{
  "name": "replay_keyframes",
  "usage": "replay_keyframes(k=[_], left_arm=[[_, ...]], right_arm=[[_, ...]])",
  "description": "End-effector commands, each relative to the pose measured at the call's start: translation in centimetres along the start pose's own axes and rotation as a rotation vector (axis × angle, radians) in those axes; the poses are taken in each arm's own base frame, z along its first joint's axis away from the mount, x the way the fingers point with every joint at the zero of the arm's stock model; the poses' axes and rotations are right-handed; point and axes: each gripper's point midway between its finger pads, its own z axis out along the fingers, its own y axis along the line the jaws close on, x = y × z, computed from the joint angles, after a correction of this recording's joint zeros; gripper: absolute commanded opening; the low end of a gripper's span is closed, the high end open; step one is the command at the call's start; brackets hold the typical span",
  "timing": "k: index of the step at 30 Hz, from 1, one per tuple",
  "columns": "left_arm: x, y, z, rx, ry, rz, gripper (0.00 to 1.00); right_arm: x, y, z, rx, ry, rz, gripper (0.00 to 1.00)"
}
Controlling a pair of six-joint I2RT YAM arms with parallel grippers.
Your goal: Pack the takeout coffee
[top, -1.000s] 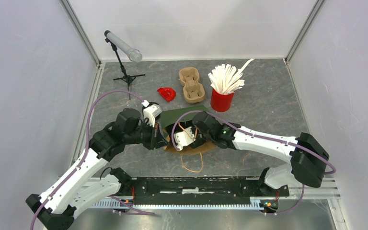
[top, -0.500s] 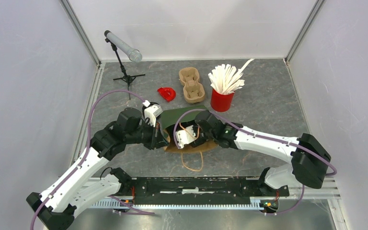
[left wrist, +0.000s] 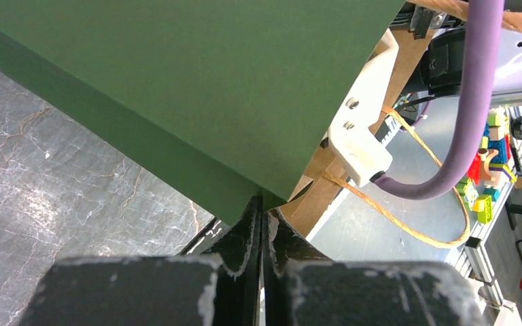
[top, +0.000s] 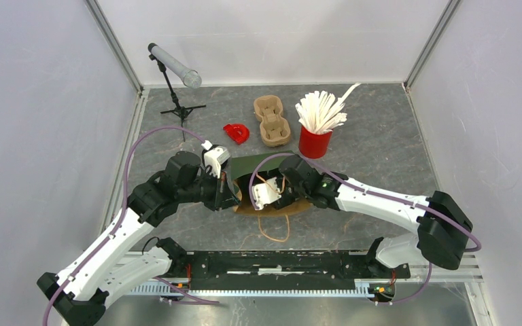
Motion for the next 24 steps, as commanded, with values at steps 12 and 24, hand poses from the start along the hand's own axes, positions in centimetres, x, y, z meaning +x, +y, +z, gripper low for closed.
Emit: replay_keyframes(k=[12, 24], left_arm=[[-1.1, -1.1, -0.3, 0.031, -0.027, -0.023, 0.02], [-1.0, -1.0, -0.1, 0.035, -0.014, -0.022, 0.02]], right_arm=[[1.2, 3.1, 2.1, -0.075, 0.026, 0.045, 0.65], [1.5, 3.5, 2.8, -0.075, 0.023, 0.085, 0.65]])
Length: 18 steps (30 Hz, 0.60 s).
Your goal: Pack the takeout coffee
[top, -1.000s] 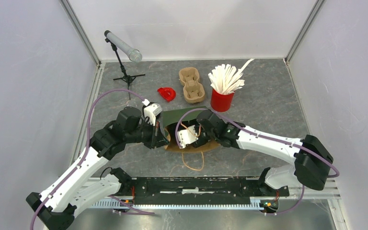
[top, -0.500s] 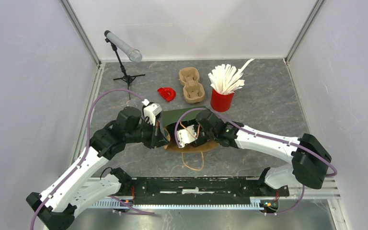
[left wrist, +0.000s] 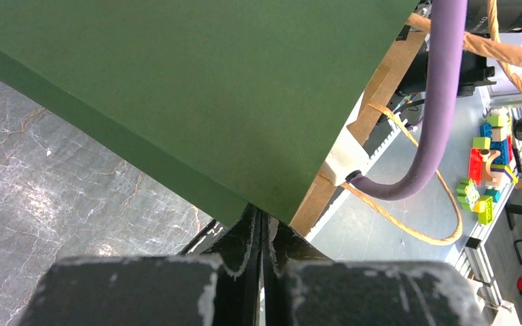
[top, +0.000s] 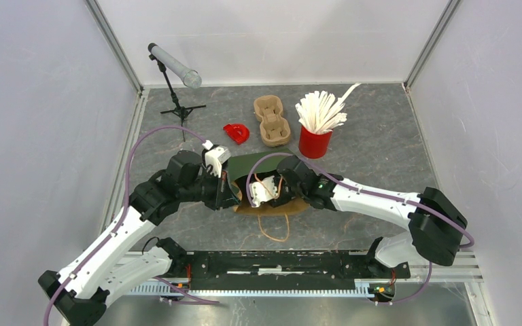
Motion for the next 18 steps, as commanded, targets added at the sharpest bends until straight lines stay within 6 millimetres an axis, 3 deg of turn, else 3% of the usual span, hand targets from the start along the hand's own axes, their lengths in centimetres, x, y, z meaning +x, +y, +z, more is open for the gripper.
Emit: replay_keyframes(k=[1, 18], left_arm=[[-1.1, -1.2, -0.4, 0.040, -0.026, -0.012, 0.02], [-1.6, -1.1, 0.1, 0.036, -0.020, -0.006, 0.02]], right_arm=[[1.2, 3.8, 1.1, -0.121, 0.016, 0.061, 0.66], [0.2, 1.4, -1.8, -0.074, -0.022, 0.046, 0.93]])
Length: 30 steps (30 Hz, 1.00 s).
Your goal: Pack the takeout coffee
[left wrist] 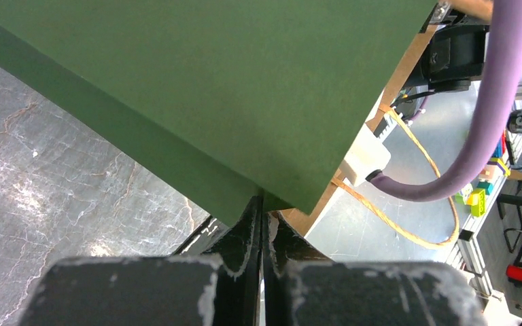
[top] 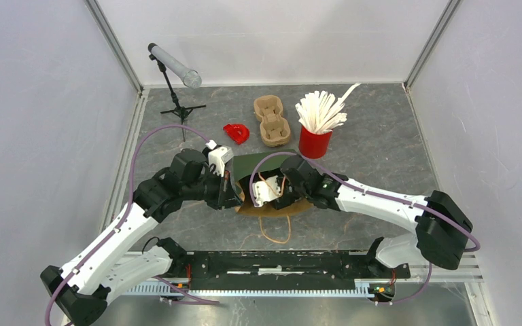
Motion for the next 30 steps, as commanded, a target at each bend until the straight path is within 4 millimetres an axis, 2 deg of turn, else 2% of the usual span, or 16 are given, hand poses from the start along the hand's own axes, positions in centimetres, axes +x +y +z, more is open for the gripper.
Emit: replay_keyframes(k=[1, 7, 14, 19, 30], left_arm=[[-1.7, -1.1, -0.5, 0.024, -0.048, 0.004, 0.02], [-1.7, -1.1, -0.4, 0.025, -0.045, 0.006, 0.02], [-1.7, -1.0, -0.3, 0.025, -0.042, 0.006, 0.02], [-1.6, -1.0, -0.2, 0.028, -0.037, 0.005, 0.02], [-1.5, -1.1, 0.0, 0.037, -0.031, 0.007, 0.02]], right_arm=[[-0.1, 1.2, -0.9, -0.065, -0.020, 0.016, 0.93], [-1.0, 0.5, -1.7, -0.064, -0.056, 0.009, 0.96], [-1.8, -0.4, -2.8, -0.052, -0.085, 0.011, 0.93], [-2.9, -0.4, -3.5, -0.067, -0.135, 0.022, 0.86], [-3.8, -0.5, -4.4, -0.059, -0.192, 0.064, 0.72]])
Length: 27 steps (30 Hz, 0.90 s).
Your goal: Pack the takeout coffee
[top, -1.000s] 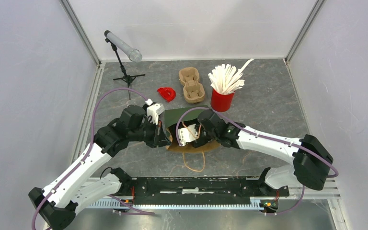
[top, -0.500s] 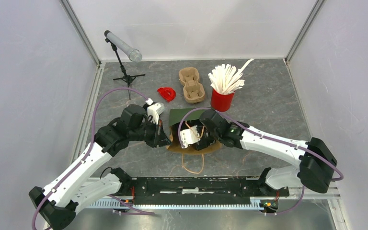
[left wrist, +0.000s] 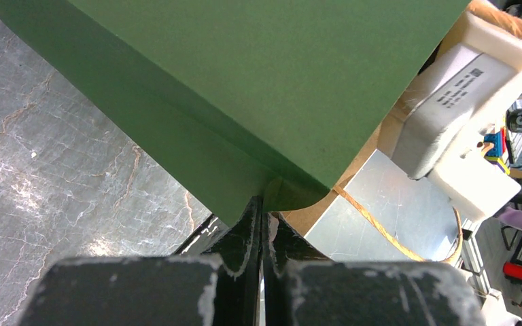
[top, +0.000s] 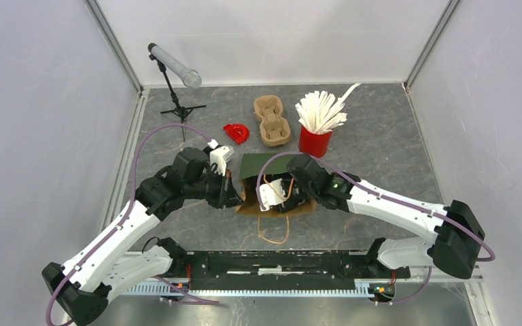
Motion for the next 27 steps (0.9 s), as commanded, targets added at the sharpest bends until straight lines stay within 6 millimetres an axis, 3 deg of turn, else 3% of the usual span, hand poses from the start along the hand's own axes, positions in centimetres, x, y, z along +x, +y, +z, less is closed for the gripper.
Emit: replay_keyframes(k=[1, 6, 10, 15, 27], left_arm=[[-1.4, -1.2, -0.5, 0.039, -0.044, 0.014, 0.02], [-1.4, -1.2, -0.4, 0.045, -0.040, 0.017, 0.02], [-1.4, -1.4, -0.4, 0.054, -0.039, 0.021, 0.02], [-1.2, -1.5, -0.3, 0.067, -0.034, 0.022, 0.02], [-1.3, -1.8, 0.0, 0.089, -0.023, 0.027, 0.02]], right_arm=[[-2.0, -1.6, -1.4, 0.048, -0.079, 0.021, 0.70], [-2.4, -1.6, -1.4, 0.051, -0.105, 0.031, 0.58], [-1.8, -1.3, -1.2, 0.065, -0.091, 0.032, 0.43], [-1.1, -2.0, -0.9, 0.129, -0.072, 0.014, 0.32], [0.9, -1.0, 1.2, 0.136, -0.022, 0.012, 0.28]])
